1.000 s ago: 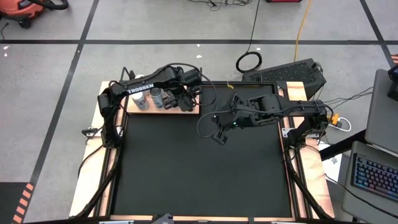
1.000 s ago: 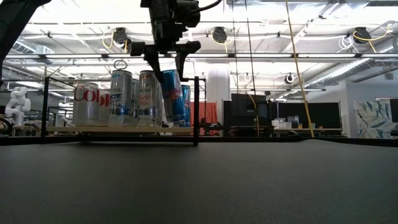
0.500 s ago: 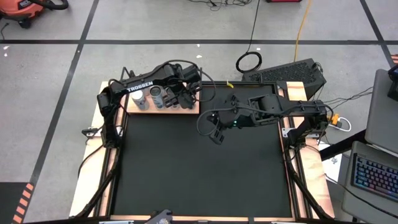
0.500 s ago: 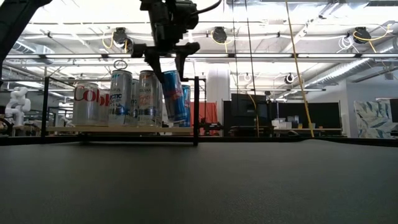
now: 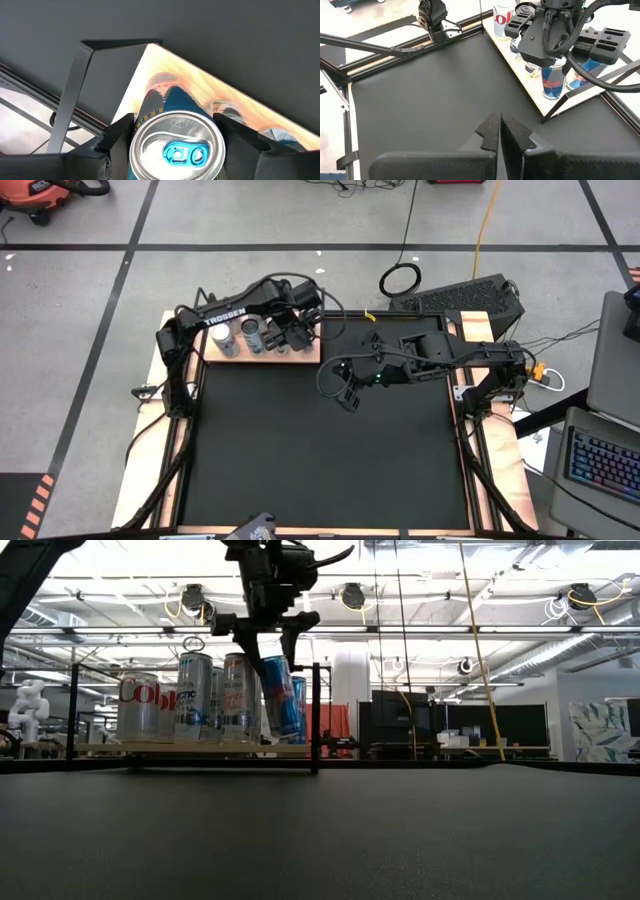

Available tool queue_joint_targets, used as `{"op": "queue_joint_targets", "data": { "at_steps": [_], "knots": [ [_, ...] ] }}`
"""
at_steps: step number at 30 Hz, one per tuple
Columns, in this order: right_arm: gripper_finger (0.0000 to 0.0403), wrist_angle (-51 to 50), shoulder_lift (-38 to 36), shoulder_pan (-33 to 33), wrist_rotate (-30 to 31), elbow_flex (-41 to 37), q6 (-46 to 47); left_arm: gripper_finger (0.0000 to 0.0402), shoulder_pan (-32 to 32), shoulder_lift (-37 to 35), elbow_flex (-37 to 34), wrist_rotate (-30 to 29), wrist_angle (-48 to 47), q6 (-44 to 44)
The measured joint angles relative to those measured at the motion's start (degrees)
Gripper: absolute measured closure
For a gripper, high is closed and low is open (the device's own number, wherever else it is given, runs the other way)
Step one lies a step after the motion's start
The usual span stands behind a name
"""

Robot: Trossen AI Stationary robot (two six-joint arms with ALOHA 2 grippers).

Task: Place canned beverage on shelf
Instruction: Put the blue soda can on the shelf aligned with the blue soda can

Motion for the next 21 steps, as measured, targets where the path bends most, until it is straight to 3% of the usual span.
{"op": "queue_joint_targets", "data": {
  "at_steps": [21],
  "knots": [
    [0.0403, 0.0, 0.0, 0.0, 0.0, 0.0, 0.0, 0.017, 3.9, 0.2, 0.0, 4.5, 0.9, 0.0]
  ]
}}
